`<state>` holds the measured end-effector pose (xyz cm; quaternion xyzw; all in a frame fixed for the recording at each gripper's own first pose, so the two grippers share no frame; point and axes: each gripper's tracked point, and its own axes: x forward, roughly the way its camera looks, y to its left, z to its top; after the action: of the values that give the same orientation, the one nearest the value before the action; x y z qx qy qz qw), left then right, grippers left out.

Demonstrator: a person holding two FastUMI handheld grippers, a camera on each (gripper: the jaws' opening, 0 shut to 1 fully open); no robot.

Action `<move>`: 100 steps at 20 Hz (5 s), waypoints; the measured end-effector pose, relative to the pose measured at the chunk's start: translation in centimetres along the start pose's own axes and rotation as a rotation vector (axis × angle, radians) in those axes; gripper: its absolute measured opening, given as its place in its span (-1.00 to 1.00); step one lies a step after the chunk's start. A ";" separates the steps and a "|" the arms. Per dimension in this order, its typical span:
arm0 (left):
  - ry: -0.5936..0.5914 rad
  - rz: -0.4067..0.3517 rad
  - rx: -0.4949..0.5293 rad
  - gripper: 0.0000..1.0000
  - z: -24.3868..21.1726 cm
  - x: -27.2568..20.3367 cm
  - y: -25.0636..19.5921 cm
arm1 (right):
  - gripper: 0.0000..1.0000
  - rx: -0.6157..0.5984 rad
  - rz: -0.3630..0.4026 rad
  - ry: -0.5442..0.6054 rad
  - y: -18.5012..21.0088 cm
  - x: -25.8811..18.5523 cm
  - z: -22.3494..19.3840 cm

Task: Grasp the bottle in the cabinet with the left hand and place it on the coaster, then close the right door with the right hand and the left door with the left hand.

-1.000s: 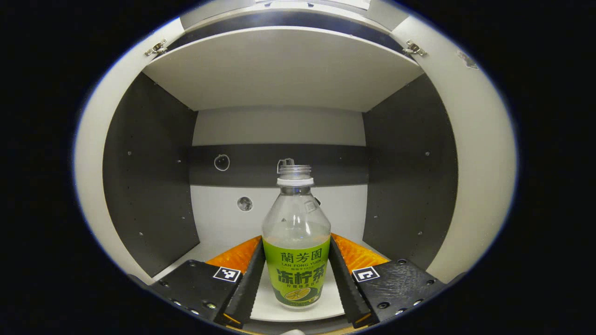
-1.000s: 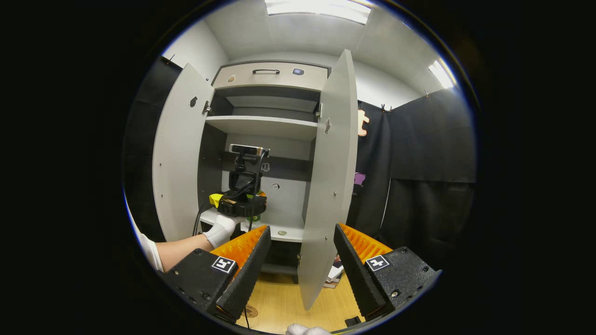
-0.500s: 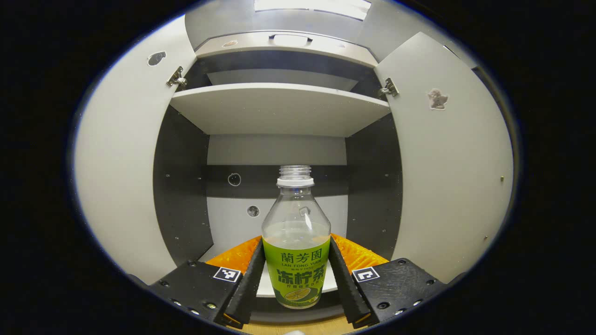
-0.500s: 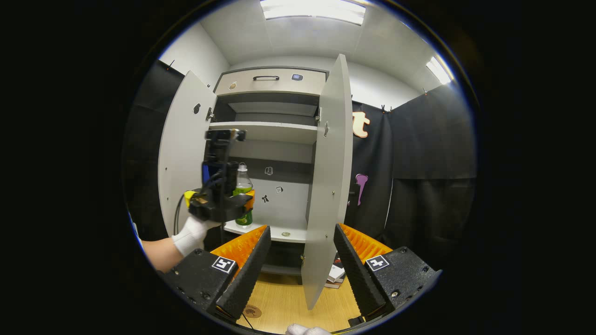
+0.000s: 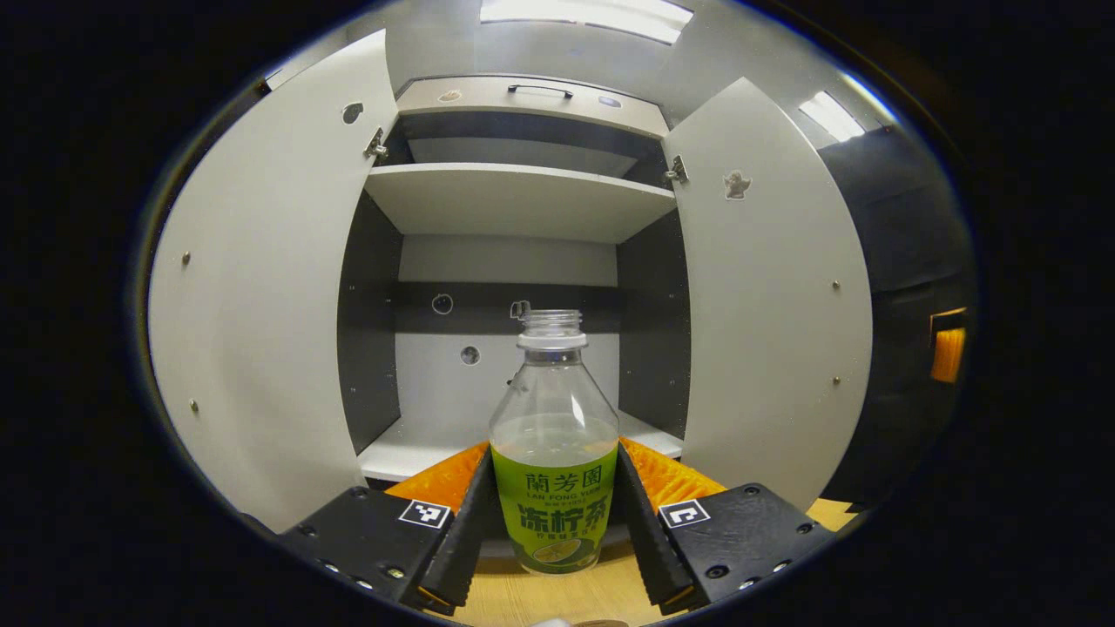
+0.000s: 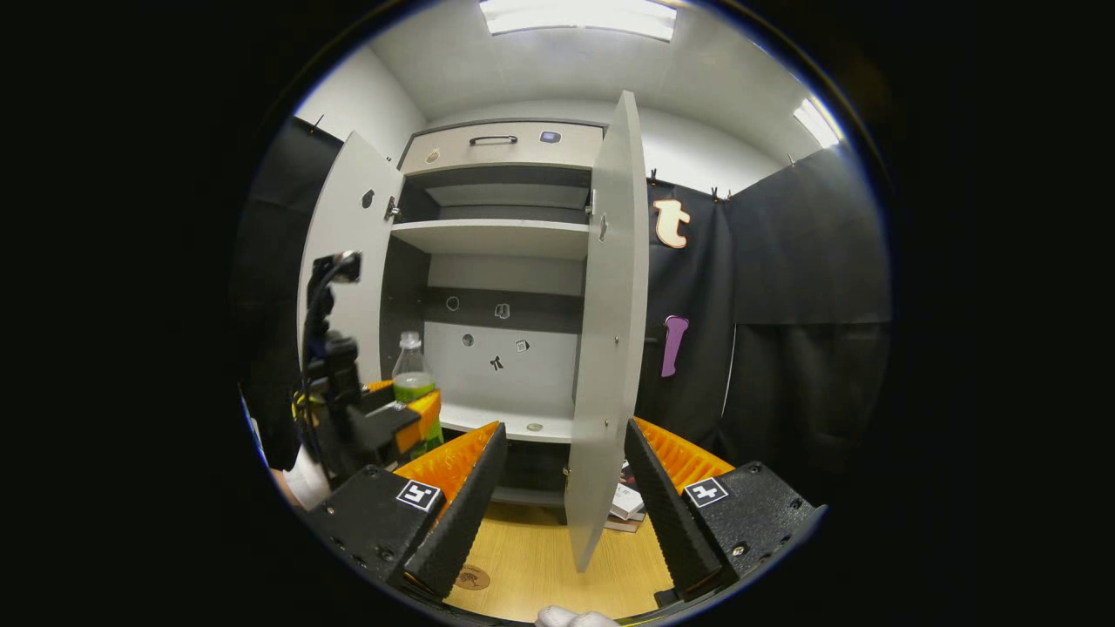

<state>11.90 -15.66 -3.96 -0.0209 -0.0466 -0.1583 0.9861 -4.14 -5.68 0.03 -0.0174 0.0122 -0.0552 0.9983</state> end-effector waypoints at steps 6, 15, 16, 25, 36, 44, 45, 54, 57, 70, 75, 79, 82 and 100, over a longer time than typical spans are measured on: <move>0.056 -0.015 0.026 0.43 -8.7 -3.0 -0.5 | 0.67 -0.036 0.012 0.029 0.0 -0.1 -1.1; 0.193 -0.076 -0.030 0.43 -22.5 -5.7 -4.4 | 0.67 -0.071 -0.006 0.099 -1.7 0.4 -3.0; 0.202 -0.081 -0.040 0.44 -23.7 -5.8 -4.7 | 0.67 -0.077 -0.007 0.104 -1.8 0.4 -3.2; 0.174 -0.145 -0.025 0.44 -28.8 -6.7 -6.5 | 0.68 -0.145 0.023 0.174 -1.2 1.3 -5.1; 0.110 -0.167 0.066 0.93 -27.9 -7.0 -7.1 | 0.71 -0.155 0.060 0.195 0.1 1.5 -6.0; 0.023 -0.161 0.093 0.92 -22.3 -6.3 -6.8 | 0.71 -0.134 0.066 0.179 0.5 1.0 -5.5; 0.014 -0.155 0.083 0.92 -21.4 -6.4 -6.5 | 0.71 -0.130 0.067 0.174 0.5 1.0 -5.4; -0.058 -0.128 0.052 0.92 -11.3 -6.3 -5.5 | 0.71 -0.085 0.063 0.113 0.6 0.8 -3.8; -0.007 -0.104 0.001 0.92 -8.5 -6.5 -4.3 | 0.71 -0.063 0.056 0.075 0.5 1.0 -2.7; 0.031 0.146 0.058 0.92 3.2 -13.3 6.7 | 0.70 0.042 -0.125 -0.020 -7.5 3.2 -2.1; 0.058 0.207 0.136 0.92 3.4 -16.1 8.1 | 0.70 0.043 -0.213 -0.026 -13.1 5.2 -1.1; 0.048 0.227 0.107 0.92 4.2 -16.6 7.0 | 0.70 0.063 -0.213 -0.036 -16.2 8.3 0.7; 0.047 0.263 0.117 0.92 4.7 -16.7 6.3 | 0.70 0.074 -0.177 -0.019 -17.0 10.7 1.1; 0.088 0.310 0.089 0.92 3.0 -16.5 4.4 | 0.65 0.064 0.073 0.049 -8.0 12.3 1.5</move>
<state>-2.58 -6.24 -2.76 0.0227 -0.0067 -0.0028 0.9997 7.26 -14.91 1.52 0.0163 0.0354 -0.0196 0.9991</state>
